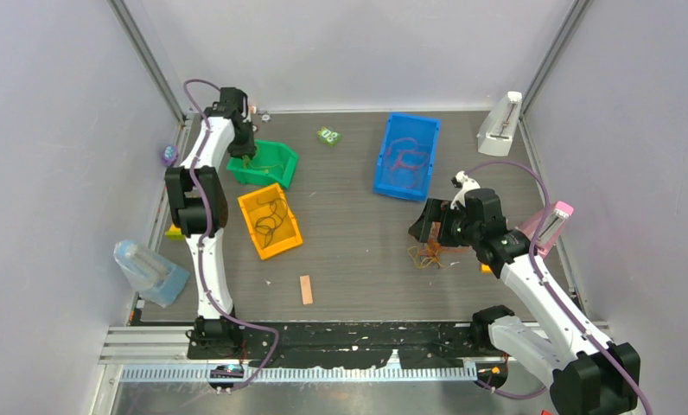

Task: Untangle the cables

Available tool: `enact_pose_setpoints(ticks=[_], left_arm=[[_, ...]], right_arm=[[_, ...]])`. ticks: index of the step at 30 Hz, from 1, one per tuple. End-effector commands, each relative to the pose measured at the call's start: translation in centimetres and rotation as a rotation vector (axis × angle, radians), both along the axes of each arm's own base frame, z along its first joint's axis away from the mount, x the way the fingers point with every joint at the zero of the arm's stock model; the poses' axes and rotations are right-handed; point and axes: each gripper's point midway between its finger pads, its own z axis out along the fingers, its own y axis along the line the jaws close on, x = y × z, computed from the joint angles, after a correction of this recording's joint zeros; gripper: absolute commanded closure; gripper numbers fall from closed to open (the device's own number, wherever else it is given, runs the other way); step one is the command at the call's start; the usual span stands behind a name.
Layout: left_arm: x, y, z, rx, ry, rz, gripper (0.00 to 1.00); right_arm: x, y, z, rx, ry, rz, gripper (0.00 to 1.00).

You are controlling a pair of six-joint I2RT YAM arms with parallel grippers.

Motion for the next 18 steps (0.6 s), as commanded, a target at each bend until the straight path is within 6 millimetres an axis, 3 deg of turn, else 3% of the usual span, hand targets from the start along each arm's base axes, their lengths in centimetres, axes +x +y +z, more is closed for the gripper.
enact_pose_setpoints(ticks=[1, 5, 8, 12, 14, 18], left_arm=[[-1.4, -0.8, 0.2, -0.013, 0.049, -0.062, 0.71], [-2.3, -1.1, 0.4, -0.001, 0.080, -0.086, 0.69], [-2.6, -1.6, 1.1, -0.026, 0.088, -0.092, 0.55], [-2.4, -2.3, 3.8, -0.035, -0.011, -0.086, 0.41], [-2.5, -2.9, 5.3, -0.042, -0.068, -0.086, 0.30], [-3.8, -4.1, 7.6, -0.055, -0.140, -0.090, 0.12]], right_arm=[[1.2, 0.6, 2.4, 0.027, -0.070, 0.015, 0.03], [1.2, 0.7, 2.4, 0.030, -0.067, 0.017, 0.02], [1.2, 0.7, 2.4, 0.031, -0.069, 0.014, 0.02], [1.2, 0.4, 1.9, 0.016, -0.056, 0.003, 0.03], [1.3, -0.1, 1.3, -0.007, -0.040, -0.027, 0.04], [1.9, -3.6, 0.1, -0.133, -0.001, -0.210, 0.05]])
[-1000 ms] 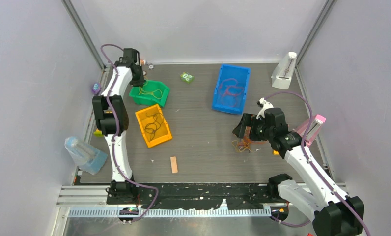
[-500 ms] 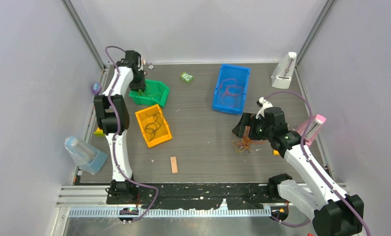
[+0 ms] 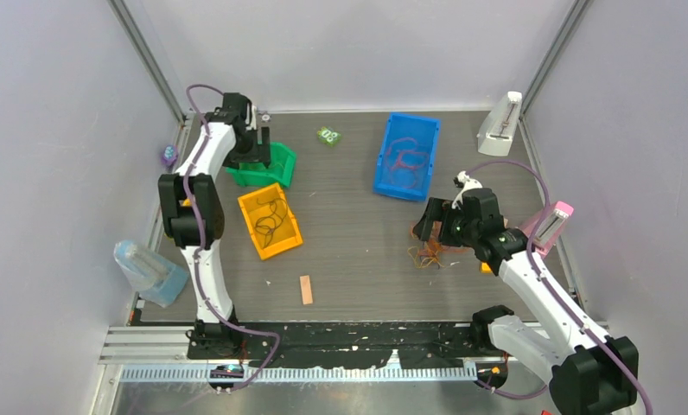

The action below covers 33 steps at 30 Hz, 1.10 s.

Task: Untangle the cables

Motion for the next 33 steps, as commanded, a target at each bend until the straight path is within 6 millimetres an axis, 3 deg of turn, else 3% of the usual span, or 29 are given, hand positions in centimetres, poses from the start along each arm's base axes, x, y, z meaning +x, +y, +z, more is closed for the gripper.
enact_pose_setpoints(ticks=[1, 5, 10, 12, 15, 17, 18, 19, 22, 24, 25, 27, 29, 33], left_arm=[[0.1, -2.1, 7.7, -0.037, -0.231, -0.003, 0.11], [-2.0, -3.6, 10.7, -0.027, -0.354, 0.021, 0.09], [-4.7, -6.1, 12.8, -0.076, -0.455, 0.008, 0.02], [-5.7, -7.2, 13.3, -0.139, -0.491, 0.004, 0.00], [-7.4, -7.5, 12.5, -0.236, -0.550, 0.068, 0.01], [-8.9, -7.1, 11.3, -0.256, -0.561, 0.096, 0.00], [-9.5, -7.3, 11.2, -0.274, -0.575, 0.078, 0.00], [-10.1, -7.9, 11.4, -0.301, -0.593, 0.045, 0.00], [-12.5, -10.4, 11.6, -0.406, -0.591, -0.075, 0.01], [-14.1, -12.0, 11.1, -0.437, -0.577, -0.140, 0.04], [-14.8, -13.0, 10.8, -0.453, -0.574, -0.184, 0.05], [-16.4, -15.0, 10.1, -0.471, -0.560, -0.265, 0.05], [-17.7, -17.0, 9.4, -0.473, -0.544, -0.345, 0.06], [-19.7, -21.0, 8.6, -0.496, -0.515, -0.487, 0.11]], right_arm=[[1.7, -3.9, 0.5, -0.139, -0.015, -0.219, 0.05], [1.9, -5.8, -1.0, -0.220, 0.028, -0.305, 0.05], [2.3, -5.4, -3.7, -0.222, 0.096, -0.304, 0.03], [2.6, -4.1, -4.8, -0.193, 0.108, -0.251, 0.07], [2.6, -1.6, -6.1, -0.160, 0.143, -0.162, 0.15], [2.2, 0.7, -6.8, -0.148, 0.158, -0.092, 0.24], [1.7, 2.8, -6.9, -0.111, 0.157, -0.028, 0.30], [1.5, 4.1, -6.7, -0.077, 0.149, 0.011, 0.35], [-0.2, 10.9, -4.1, 0.101, 0.075, 0.223, 0.39], [-1.2, 13.5, -2.1, 0.158, 0.034, 0.313, 0.36], [-1.6, 14.1, -1.3, 0.170, 0.020, 0.338, 0.28], [-1.6, 14.1, -0.1, 0.171, 0.001, 0.334, 0.15], [-1.0, 13.1, 0.8, 0.127, -0.036, 0.293, 0.09], [-0.7, 10.4, 1.7, 0.023, -0.078, 0.233, 0.07]])
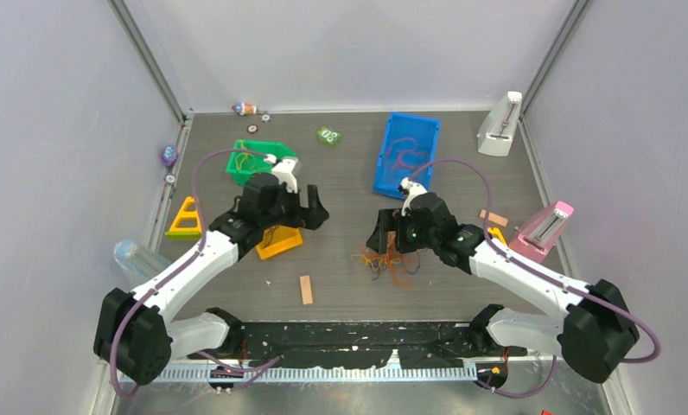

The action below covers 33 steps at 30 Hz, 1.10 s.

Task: Untangle the cables

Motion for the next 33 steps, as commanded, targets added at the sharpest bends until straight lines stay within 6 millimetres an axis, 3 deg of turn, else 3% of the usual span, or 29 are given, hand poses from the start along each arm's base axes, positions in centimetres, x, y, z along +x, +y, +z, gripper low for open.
enact_pose_setpoints(ticks=[1, 5, 11, 14, 21, 27, 31, 33], left_arm=[[-1.6, -5.4, 0.9, -0.035, -0.075, -0.211, 0.11], [-3.0, -9.3, -0.3, -0.013, -0.044, -0.346, 0.14], [-4.2, -15.2, -1.9, -0.031, 0.034, -0.493, 0.18], [-4.4, -17.0, -2.3, -0.052, 0.059, -0.527, 0.21], [-4.0, -19.5, -3.7, -0.081, 0.134, -0.548, 0.25], [-4.2, -21.5, -5.4, -0.160, 0.223, -0.557, 0.29], [-3.9, -21.9, -6.4, -0.179, 0.247, -0.543, 0.30], [-3.6, -22.0, -6.7, -0.172, 0.249, -0.535, 0.30]], right_arm=[[1.7, -2.3, 3.8, -0.057, -0.129, -0.071, 0.09], [2.6, -6.1, 2.9, -0.178, -0.114, -0.167, 0.17], [2.8, -10.4, 0.0, -0.213, -0.033, -0.265, 0.29], [3.0, -10.7, -0.7, -0.203, -0.009, -0.259, 0.37], [3.4, -9.8, -2.7, -0.232, 0.035, -0.176, 0.40], [4.0, -9.6, -4.2, -0.252, 0.074, -0.177, 0.61], [4.2, -9.6, -3.7, -0.241, 0.058, -0.192, 0.92], [4.1, -9.9, -3.4, -0.248, 0.045, -0.203, 0.94]])
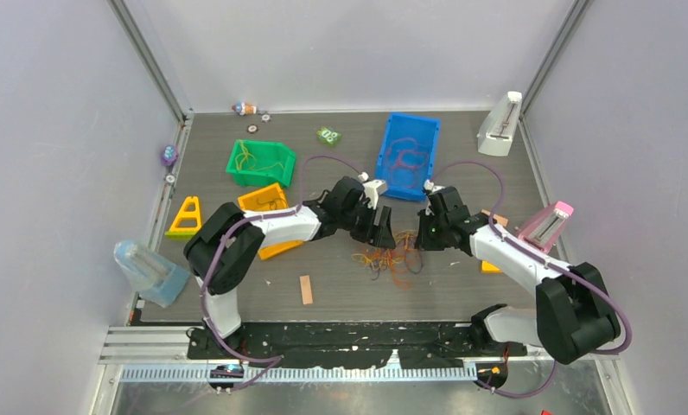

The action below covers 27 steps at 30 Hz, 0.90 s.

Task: Untangle the cables

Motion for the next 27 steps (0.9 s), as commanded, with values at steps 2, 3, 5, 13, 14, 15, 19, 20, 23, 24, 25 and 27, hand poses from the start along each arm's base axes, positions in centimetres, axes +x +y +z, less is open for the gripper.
enact_pose_setpoints(ticks=[2, 3, 5, 13, 14, 15, 19, 20, 23, 24, 25, 27], left_arm=[[1.6, -2.1, 2.5, -0.076, -0.047, -0.002, 0.30], [2.0, -2.2, 2.7, -0.066, -0.059, 0.004, 0.30], [2.6, -2.2, 2.5, -0.040, -0.069, 0.011, 0.30], [3.8, -2.0, 0.3, 0.067, -0.056, 0.026, 0.43], [3.7, -2.0, 0.1, 0.068, -0.049, 0.024, 0.45], [3.6, -2.1, -0.2, 0.067, -0.042, 0.020, 0.46], [3.1, -2.5, -1.9, 0.089, 0.022, -0.006, 0.47], [3.1, -2.5, -2.1, 0.094, 0.030, -0.009, 0.47], [2.9, -2.4, -2.7, 0.103, 0.036, -0.013, 0.72], [3.0, -2.3, -2.7, 0.103, 0.031, -0.016, 0.89], [3.1, -2.1, -2.6, 0.106, 0.024, -0.013, 1.00], [3.7, -1.2, -1.8, 0.101, -0.001, 0.007, 1.00]], right_arm=[[1.3, 0.1, 2.7, 0.025, -0.108, -0.016, 0.95], [1.1, 0.0, 2.7, 0.021, -0.103, -0.016, 0.95], [0.8, -0.2, 3.2, 0.026, -0.112, -0.016, 0.95], [0.5, -0.2, 5.2, 0.062, -0.158, -0.035, 0.95], [0.4, -0.3, 5.5, 0.058, -0.160, -0.042, 0.95], [0.6, -0.6, 5.9, 0.052, -0.175, -0.058, 0.95], [1.4, -2.2, 7.4, 0.019, -0.243, -0.156, 0.95], [1.4, -2.4, 7.6, 0.018, -0.253, -0.170, 0.95], [1.5, -3.0, 8.8, 0.028, -0.300, -0.212, 0.95], [1.4, -3.1, 8.9, 0.029, -0.302, -0.225, 0.95], [1.5, -3.6, 9.3, 0.021, -0.321, -0.247, 0.95], [1.5, -4.9, 9.9, -0.010, -0.343, -0.313, 0.95]])
